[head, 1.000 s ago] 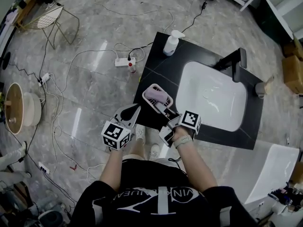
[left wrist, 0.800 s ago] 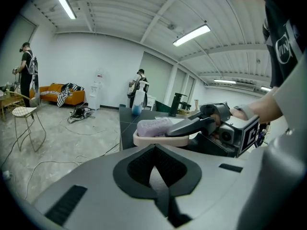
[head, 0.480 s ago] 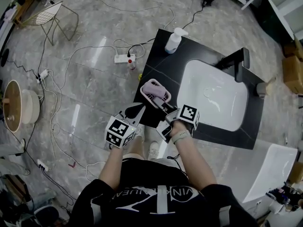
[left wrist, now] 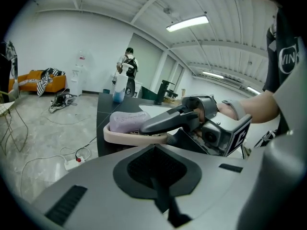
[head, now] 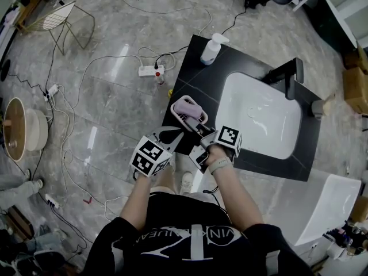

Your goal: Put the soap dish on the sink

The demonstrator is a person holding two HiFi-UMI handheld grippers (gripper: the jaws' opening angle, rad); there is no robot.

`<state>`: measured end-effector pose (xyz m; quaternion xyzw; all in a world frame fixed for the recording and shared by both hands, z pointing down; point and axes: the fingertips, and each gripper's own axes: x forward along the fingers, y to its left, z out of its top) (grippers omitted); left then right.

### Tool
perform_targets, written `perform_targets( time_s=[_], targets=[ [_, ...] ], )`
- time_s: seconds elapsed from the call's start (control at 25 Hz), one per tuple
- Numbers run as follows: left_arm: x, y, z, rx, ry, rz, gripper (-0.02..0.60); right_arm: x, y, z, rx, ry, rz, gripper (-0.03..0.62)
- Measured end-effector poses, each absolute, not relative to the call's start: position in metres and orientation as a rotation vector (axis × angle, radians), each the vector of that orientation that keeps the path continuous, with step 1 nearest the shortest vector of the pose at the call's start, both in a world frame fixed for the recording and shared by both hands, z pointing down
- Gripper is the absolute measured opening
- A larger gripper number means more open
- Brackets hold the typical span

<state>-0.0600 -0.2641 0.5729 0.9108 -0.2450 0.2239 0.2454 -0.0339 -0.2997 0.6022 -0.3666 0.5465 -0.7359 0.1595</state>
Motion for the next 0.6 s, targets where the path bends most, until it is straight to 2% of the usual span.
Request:
perform_targets(
  time_s=[0.4,0.6],
  targets=[
    [-0.051,-0.263,0.575,2.431,-0.613,0.610,0.014,-0.043,-0.300,0.589,-0.985,1.589,-2.105,0.243],
    [-0.051,-0.265,0.575,2.424,-0.625,0.615,0.014,-0.041,-0.301,0.587,-0.965,1.540,-2.087,0.268]
  ],
)
